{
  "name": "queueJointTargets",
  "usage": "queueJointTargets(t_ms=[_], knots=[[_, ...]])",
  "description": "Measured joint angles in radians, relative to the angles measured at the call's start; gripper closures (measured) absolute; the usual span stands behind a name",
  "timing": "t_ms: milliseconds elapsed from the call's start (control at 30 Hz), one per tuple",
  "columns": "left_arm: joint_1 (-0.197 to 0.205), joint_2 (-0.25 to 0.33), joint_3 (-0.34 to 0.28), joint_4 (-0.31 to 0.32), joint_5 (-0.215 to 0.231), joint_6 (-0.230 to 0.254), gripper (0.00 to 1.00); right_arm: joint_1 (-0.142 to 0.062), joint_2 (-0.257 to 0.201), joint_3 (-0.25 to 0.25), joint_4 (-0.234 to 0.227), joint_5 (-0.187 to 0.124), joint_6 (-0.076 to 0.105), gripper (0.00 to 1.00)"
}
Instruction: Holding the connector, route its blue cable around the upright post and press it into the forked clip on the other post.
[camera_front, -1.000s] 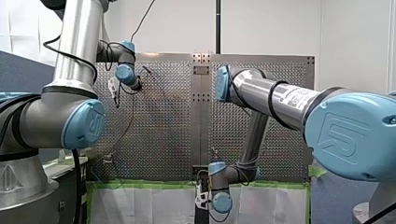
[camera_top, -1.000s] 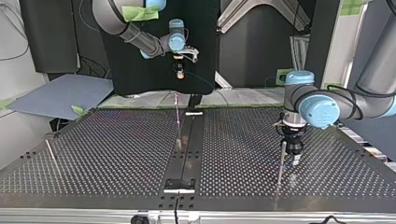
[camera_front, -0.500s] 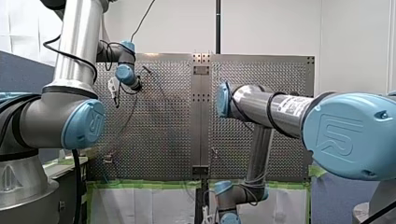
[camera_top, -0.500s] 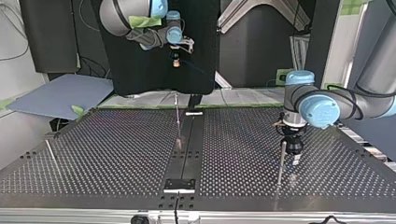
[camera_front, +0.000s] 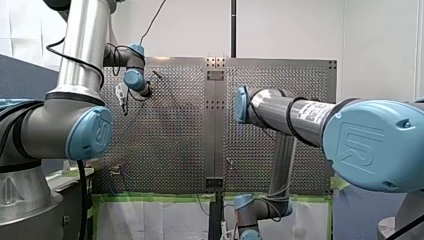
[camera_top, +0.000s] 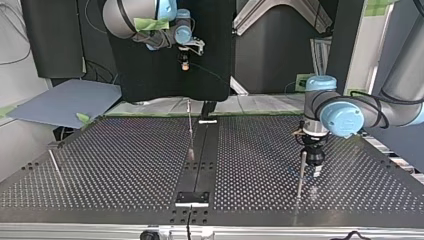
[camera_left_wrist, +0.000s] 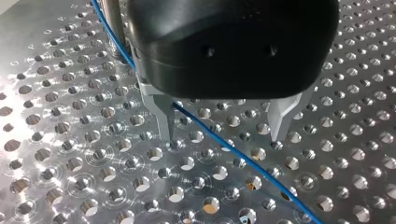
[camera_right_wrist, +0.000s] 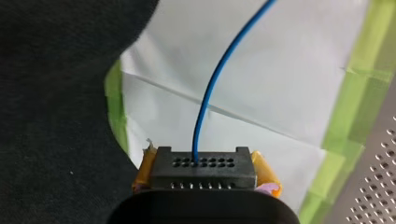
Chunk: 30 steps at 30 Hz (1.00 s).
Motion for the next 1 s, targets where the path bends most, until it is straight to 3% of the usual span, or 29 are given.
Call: queueJointTargets(t_ms=[400,667,1000], knots=[[0.0,0.0,-0.001,-0.002,0.0,-0.001,0.02,-0.017,-0.101,0.101,-0.057,0.004,-0.005,1.0],[0.0,0.0,-0.001,-0.005,0.0,-0.001,0.02,-0.034,-0.168,0.168,-0.075,0.006,-0.016,1.0],[0.0,0.0,-0.001,-0.011,0.0,-0.003,0.02,-0.06,-0.247,0.247,-0.097,-0.004,-0.015,1.0]])
